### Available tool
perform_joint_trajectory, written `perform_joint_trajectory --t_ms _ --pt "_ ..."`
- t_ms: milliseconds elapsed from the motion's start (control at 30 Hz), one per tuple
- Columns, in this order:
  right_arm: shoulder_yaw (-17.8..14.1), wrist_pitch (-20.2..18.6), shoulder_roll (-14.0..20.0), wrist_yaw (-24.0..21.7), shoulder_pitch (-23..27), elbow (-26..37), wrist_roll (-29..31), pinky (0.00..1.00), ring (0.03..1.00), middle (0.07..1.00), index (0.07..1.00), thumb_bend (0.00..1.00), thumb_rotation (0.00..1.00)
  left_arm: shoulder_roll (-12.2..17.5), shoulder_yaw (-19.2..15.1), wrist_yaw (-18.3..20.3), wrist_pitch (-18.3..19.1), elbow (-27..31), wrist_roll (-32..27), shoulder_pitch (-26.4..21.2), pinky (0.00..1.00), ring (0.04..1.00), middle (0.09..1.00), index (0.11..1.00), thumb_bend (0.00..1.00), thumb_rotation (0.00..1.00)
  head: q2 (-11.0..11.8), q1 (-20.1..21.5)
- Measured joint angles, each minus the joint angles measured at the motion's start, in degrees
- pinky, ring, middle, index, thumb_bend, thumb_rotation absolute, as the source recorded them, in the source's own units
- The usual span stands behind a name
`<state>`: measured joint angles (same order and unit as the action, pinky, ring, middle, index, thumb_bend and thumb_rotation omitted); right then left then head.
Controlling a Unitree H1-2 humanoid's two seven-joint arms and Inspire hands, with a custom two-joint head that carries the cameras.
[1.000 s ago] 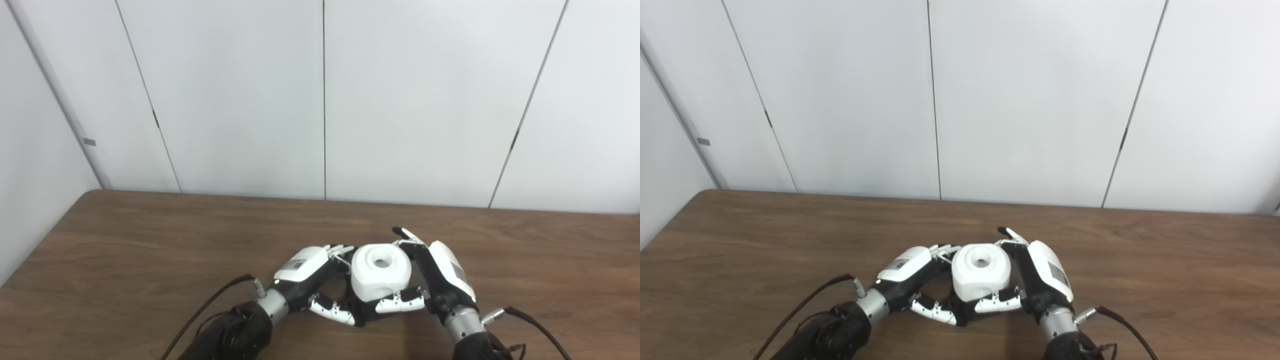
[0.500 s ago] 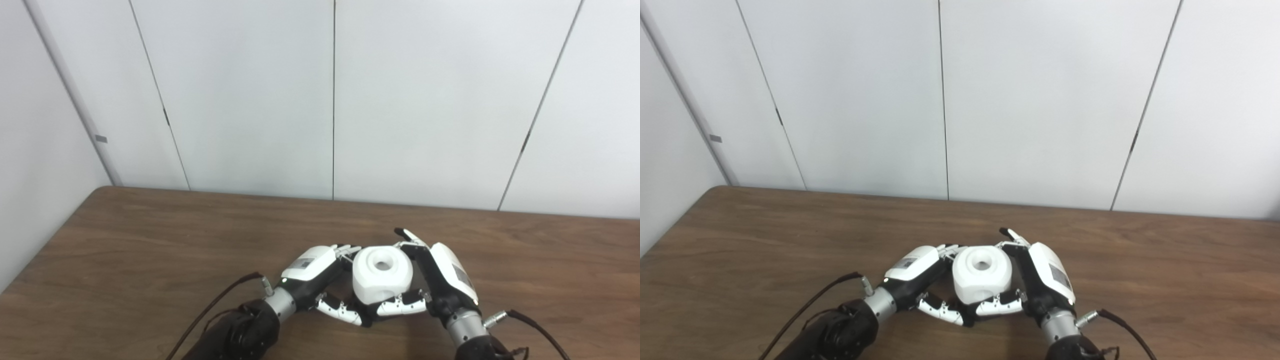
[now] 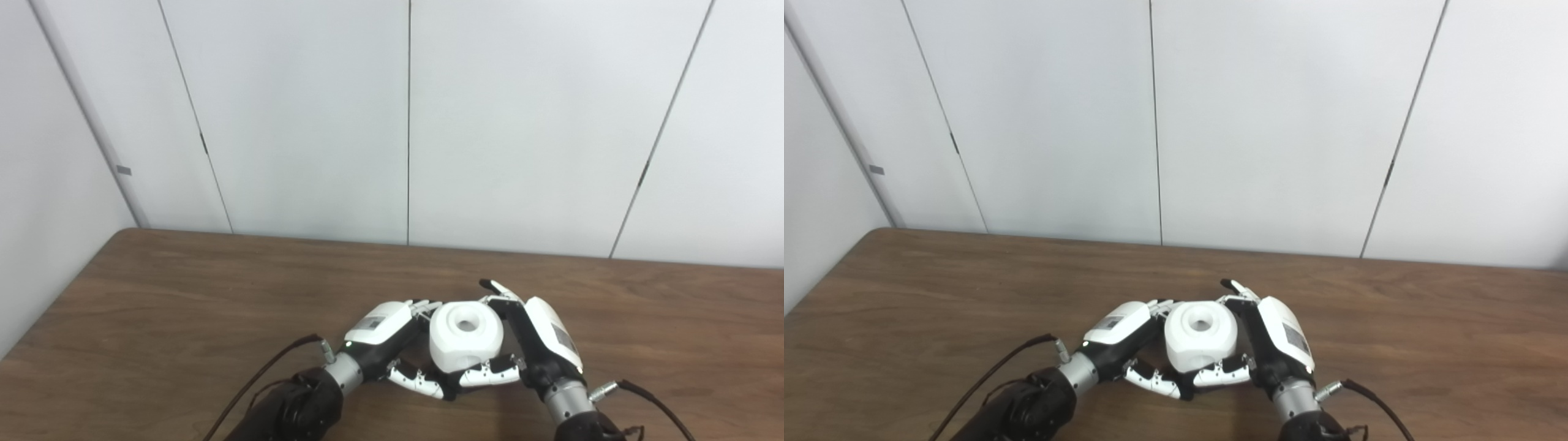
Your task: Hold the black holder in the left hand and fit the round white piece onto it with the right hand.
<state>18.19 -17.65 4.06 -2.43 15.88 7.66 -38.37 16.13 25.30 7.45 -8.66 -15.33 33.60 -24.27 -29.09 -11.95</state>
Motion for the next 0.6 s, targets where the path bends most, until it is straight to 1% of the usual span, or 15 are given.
perform_joint_trajectory --t_ms 100,200,600 --pt "-0.02 -0.05 -0.28 0.79 0.05 -0.53 -0.41 0.77 0.935 0.903 0.481 0.5 0.14 0.0 -0.02 0.0 0.0 0.08 0.0 0.07 1.0 0.97 0.949 0.476 0.52 0.05 0.09 0.26" --pt "-0.12 -0.01 -0.48 2.27 0.48 -1.6 -0.87 0.75 0.925 0.898 0.481 0.5 0.14 0.0 -0.03 -0.01 0.0 0.13 0.0 0.11 1.0 0.969 0.949 0.476 0.52 0.05 -0.09 0.18" --pt "-0.1 -0.04 -0.42 2.8 0.53 -1.75 -1.05 0.74 0.916 0.908 0.481 0.5 0.14 0.05 0.03 0.52 1.28 1.63 0.08 0.58 1.0 0.972 0.951 0.477 0.51 0.05 -0.7 0.18"
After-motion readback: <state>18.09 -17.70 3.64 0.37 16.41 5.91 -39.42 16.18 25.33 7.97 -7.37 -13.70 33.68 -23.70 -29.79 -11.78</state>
